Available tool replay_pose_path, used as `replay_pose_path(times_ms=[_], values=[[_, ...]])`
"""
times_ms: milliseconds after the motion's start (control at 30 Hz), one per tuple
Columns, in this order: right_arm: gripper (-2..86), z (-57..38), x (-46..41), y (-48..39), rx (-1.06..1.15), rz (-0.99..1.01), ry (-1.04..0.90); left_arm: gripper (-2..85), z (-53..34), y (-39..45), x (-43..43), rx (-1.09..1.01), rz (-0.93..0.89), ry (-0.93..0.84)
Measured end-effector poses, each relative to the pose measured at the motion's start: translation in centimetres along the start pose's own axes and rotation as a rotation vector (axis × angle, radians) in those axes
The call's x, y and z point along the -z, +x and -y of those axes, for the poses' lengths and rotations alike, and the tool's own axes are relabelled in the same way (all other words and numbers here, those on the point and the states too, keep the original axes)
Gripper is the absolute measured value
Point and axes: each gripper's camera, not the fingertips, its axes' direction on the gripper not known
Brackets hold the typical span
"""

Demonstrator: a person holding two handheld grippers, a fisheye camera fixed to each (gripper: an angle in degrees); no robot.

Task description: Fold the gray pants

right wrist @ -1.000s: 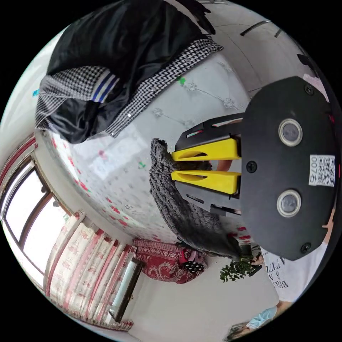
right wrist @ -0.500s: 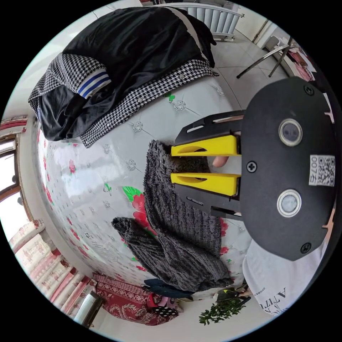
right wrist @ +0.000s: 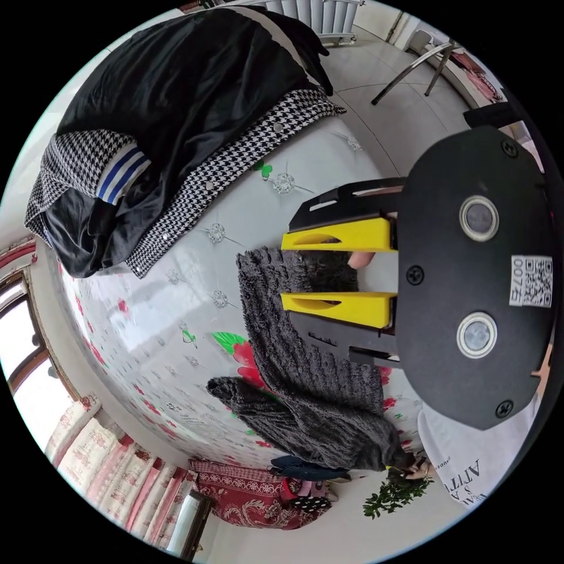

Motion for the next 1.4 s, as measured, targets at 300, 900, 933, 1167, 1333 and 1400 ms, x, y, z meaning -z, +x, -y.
replay_pose_path(times_ms=[300, 900, 933, 1167, 1333, 1400], values=[[0.7, -0.5, -5.3, 1.3, 0.038, 0.115, -0.079, -0.6, 0.9, -4.9, 7.4, 0.133, -0.131, 0.185], [6.3, -4.5, -11.5, 5.1, -0.015, 0.130, -0.145, -0.5, 0.1, -9.1, 9.2, 0.271, -0.149, 0.258], [4.9, -5.0, -12.4, 5.5, -0.011, 0.129, -0.168, -0.5, 0.0, -9.2, 9.2, 0.279, -0.150, 0.259], [0.4, -2.3, -2.7, 2.3, 0.170, 0.335, 0.110, -0.7, 4.0, -7.7, 11.6, 0.283, -0.162, 0.317], [0.0, -1.6, 10.4, 2.7, 0.215, 0.495, 0.454, -0.9, 5.5, -6.4, 19.6, 0.247, -0.275, 0.646], [-0.1, -1.7, 13.1, 4.8, 0.197, 0.573, 0.495, -0.9, 5.0, -5.6, 21.9, 0.153, -0.212, 0.660]])
